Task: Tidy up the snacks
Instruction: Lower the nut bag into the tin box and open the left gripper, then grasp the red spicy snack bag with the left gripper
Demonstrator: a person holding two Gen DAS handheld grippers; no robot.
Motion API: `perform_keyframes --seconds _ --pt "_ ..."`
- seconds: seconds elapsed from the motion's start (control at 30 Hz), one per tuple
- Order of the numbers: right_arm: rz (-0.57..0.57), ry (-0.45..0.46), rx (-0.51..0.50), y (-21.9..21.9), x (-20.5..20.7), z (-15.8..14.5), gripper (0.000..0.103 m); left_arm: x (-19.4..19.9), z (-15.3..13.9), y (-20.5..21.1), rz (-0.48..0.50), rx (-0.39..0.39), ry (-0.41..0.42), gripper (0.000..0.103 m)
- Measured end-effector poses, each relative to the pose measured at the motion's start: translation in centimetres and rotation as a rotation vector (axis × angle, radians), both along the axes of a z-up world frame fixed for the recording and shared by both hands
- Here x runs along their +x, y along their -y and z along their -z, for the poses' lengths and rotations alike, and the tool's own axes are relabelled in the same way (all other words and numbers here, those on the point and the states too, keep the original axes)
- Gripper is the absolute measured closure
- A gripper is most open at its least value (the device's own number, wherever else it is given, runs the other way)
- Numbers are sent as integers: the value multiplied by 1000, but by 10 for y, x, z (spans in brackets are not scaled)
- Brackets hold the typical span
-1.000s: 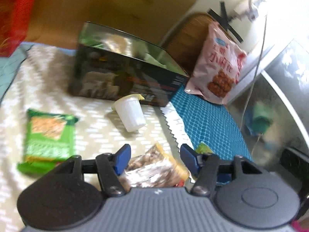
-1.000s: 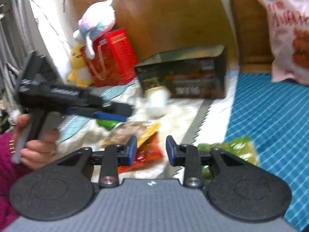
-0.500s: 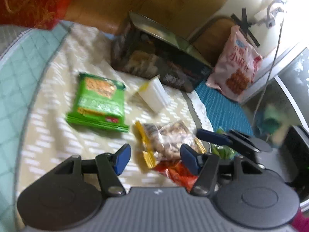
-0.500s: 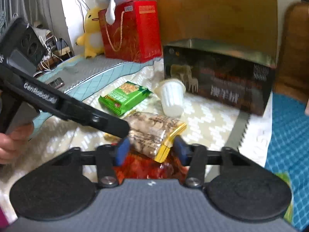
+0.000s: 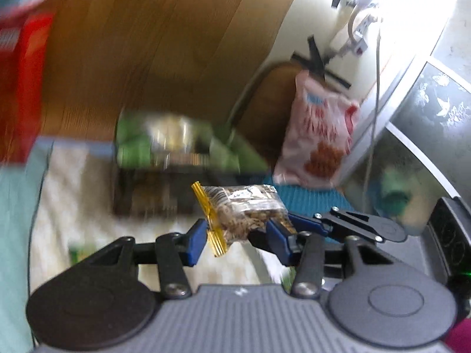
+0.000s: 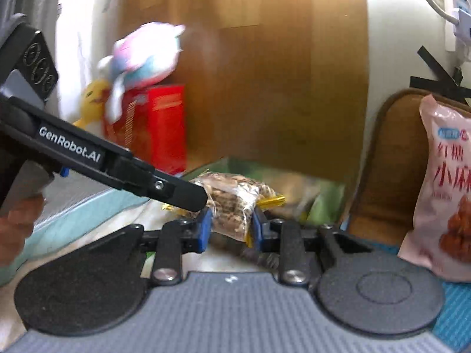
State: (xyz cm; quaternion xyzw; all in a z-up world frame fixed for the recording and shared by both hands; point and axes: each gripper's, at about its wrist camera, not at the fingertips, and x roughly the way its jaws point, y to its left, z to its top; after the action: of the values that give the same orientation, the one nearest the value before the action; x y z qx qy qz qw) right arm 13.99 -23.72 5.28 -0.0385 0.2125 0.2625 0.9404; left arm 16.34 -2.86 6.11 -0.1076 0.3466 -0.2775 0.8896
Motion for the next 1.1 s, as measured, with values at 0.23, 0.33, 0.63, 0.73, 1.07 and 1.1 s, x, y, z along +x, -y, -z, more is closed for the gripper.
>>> perform_keyframes --seconds 0.23,0.33,0.63,0.73,1.07,1.1 --pt "56 -26 -91 -17 78 16 49 82 -7 31 -94 112 64 40" --pt "80 14 -99 -7 63 17 49 101 5 38 -149 197 42 40" --pt "205 -120 45 104 -40 39 49 13 -9 -10 -77 56 69 40" --pt "253 -205 61 124 -66 56 49 -20 6 -11 -19 57 32 40" --pt "130 -290 170 66 -97 70 88 -74 32 -88 -211 -9 -70 40" --pt "107 -277 177 56 -98 66 90 -77 32 -96 -241 -10 -74 41"
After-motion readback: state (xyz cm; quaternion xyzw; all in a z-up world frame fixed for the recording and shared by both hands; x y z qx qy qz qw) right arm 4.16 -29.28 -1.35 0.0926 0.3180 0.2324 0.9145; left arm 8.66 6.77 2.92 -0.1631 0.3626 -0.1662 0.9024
